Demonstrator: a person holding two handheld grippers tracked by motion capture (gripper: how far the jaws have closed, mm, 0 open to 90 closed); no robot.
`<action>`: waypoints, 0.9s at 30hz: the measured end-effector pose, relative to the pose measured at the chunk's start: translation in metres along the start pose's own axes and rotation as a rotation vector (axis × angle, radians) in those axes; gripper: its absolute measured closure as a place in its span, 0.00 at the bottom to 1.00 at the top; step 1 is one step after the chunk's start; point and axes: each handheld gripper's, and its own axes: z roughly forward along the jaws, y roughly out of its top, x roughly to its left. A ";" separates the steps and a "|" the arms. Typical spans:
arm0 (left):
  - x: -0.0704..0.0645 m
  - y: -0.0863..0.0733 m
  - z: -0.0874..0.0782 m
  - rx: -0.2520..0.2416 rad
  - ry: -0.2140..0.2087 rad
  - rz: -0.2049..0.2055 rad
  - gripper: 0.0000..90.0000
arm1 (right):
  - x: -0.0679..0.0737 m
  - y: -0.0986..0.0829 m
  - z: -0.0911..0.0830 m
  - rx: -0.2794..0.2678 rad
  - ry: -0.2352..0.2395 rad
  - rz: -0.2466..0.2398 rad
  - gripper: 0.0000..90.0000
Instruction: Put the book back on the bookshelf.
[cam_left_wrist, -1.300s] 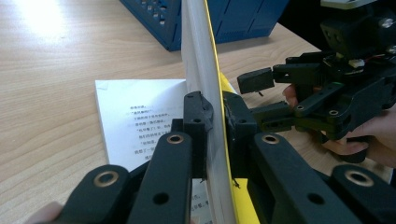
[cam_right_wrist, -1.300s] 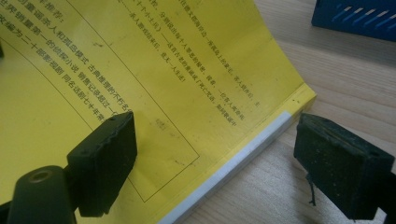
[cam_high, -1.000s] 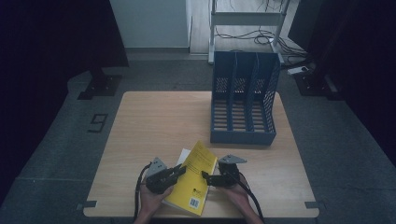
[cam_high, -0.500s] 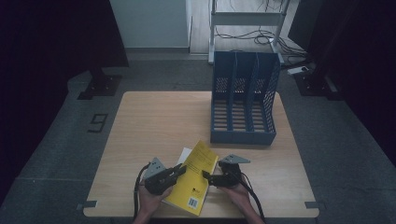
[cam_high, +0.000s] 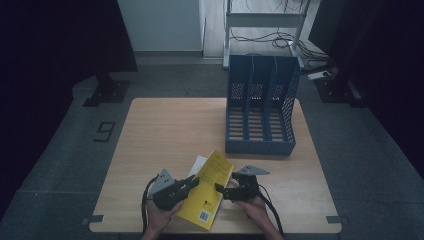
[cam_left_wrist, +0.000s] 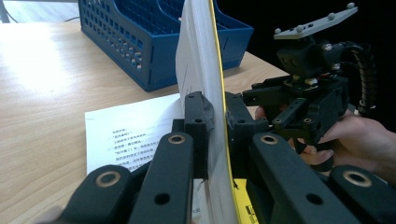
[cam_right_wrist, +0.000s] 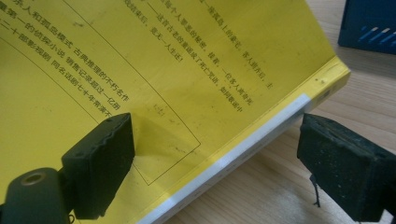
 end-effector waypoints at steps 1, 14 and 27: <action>0.000 0.000 -0.001 -0.002 -0.002 0.002 0.92 | 0.000 0.000 0.000 -0.001 0.004 0.001 0.11; -0.001 0.002 -0.004 -0.016 -0.032 0.001 0.92 | -0.002 0.000 0.002 -0.006 0.066 0.016 0.08; 0.016 -0.001 -0.006 -0.001 -0.051 -0.033 0.92 | 0.003 0.004 -0.008 -0.047 0.017 -0.061 0.15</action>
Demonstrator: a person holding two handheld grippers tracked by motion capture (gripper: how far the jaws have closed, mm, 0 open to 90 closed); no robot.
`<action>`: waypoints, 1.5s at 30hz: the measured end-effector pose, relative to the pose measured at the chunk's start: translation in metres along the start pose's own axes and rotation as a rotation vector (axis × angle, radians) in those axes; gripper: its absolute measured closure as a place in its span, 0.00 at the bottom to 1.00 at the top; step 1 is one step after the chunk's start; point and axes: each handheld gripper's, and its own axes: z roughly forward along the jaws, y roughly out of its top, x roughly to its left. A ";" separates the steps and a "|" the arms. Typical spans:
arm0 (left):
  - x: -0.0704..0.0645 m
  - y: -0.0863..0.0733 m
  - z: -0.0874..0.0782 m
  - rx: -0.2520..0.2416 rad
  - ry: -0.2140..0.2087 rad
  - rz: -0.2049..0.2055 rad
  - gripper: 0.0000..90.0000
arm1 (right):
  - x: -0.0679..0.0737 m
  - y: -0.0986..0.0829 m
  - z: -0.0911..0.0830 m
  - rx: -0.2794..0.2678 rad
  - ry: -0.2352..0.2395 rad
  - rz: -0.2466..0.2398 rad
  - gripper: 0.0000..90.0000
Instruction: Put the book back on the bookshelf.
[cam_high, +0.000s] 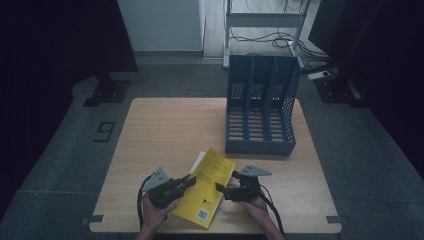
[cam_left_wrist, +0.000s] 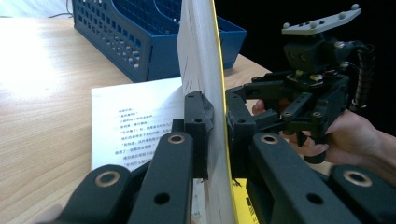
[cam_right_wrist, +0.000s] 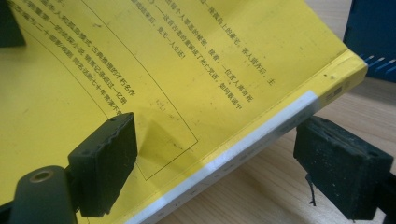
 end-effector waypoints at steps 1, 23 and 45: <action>0.000 0.000 0.000 0.000 0.000 0.000 0.92 | 0.000 0.000 -0.001 -0.002 -0.002 -0.003 0.15; 0.006 -0.003 0.001 0.018 -0.019 -0.024 0.92 | 0.000 0.005 -0.018 -0.139 0.034 0.021 0.29; 0.009 -0.006 0.007 0.048 0.002 -0.025 0.86 | 0.009 0.009 -0.023 -0.178 0.083 -0.056 0.55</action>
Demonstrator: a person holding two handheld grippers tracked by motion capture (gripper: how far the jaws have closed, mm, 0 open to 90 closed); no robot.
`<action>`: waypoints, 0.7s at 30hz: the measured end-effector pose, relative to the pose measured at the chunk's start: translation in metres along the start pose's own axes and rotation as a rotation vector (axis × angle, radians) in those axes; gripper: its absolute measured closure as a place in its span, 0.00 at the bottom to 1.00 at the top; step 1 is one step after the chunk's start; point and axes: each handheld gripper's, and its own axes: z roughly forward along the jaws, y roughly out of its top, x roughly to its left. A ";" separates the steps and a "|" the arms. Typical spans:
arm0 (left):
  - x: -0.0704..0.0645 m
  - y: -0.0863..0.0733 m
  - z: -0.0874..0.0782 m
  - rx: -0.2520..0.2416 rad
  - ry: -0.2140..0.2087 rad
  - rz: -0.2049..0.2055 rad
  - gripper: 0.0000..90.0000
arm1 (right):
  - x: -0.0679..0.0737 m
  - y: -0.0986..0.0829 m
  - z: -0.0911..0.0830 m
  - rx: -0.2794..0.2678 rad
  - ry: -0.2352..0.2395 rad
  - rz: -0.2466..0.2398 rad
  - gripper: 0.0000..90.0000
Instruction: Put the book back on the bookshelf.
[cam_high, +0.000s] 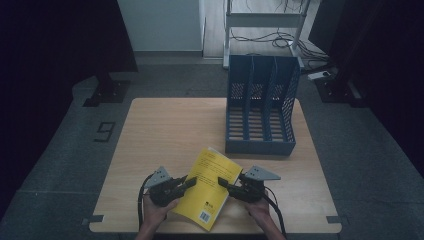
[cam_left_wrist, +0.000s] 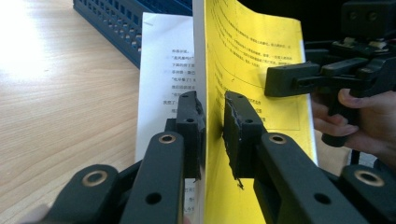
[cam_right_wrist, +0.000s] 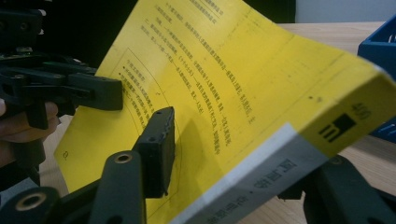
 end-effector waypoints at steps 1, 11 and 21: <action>0.000 0.000 0.000 0.000 0.000 0.000 0.85 | 0.000 0.000 0.000 0.000 0.000 -0.002 0.56; -0.001 -0.001 0.001 0.003 0.030 0.011 0.84 | 0.001 0.002 -0.001 -0.001 0.000 -0.003 0.60; -0.001 0.000 -0.001 -0.006 0.030 0.009 0.82 | 0.012 0.009 -0.005 -0.011 -0.025 -0.069 0.63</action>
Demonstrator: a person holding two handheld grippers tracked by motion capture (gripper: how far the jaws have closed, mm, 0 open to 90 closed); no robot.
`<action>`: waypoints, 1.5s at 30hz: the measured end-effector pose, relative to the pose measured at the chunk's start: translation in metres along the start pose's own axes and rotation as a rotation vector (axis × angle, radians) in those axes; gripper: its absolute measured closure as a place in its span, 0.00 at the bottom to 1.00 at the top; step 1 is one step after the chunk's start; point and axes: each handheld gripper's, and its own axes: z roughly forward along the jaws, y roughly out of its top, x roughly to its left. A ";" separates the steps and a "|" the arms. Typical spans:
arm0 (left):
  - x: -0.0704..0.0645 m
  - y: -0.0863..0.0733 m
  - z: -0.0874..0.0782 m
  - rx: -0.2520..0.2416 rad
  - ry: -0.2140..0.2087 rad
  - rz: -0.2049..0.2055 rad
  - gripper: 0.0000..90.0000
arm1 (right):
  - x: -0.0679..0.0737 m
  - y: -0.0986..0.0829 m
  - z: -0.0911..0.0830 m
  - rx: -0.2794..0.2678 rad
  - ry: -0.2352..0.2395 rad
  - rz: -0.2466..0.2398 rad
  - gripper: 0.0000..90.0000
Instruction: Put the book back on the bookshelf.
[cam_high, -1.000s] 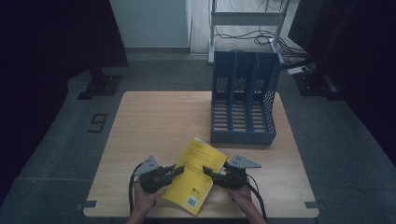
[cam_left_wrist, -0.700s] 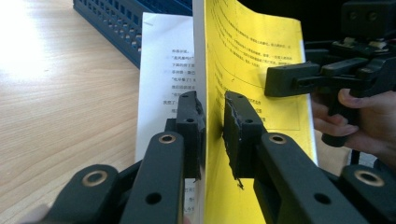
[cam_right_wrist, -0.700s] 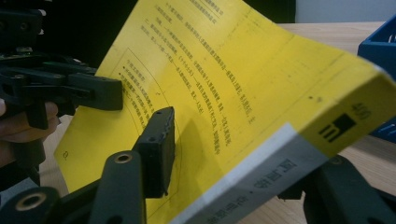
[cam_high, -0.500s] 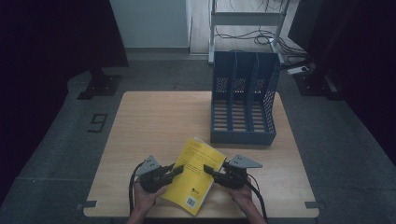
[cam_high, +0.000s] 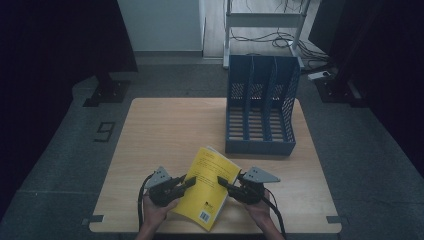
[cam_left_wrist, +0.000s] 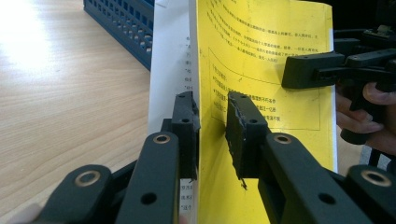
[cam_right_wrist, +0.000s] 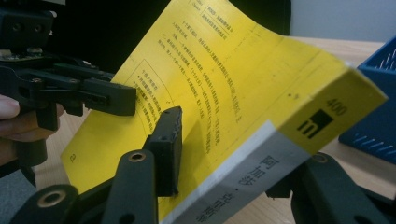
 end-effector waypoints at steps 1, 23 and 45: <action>-0.001 0.000 0.000 -0.004 -0.002 0.001 0.83 | 0.001 0.001 -0.001 -0.004 -0.002 -0.001 0.64; -0.006 0.002 -0.003 -0.045 -0.019 0.005 0.83 | 0.015 0.009 -0.009 -0.064 0.015 -0.008 0.72; -0.013 0.002 0.003 -0.043 -0.043 0.045 0.82 | 0.033 0.025 -0.022 -0.103 -0.028 -0.181 0.81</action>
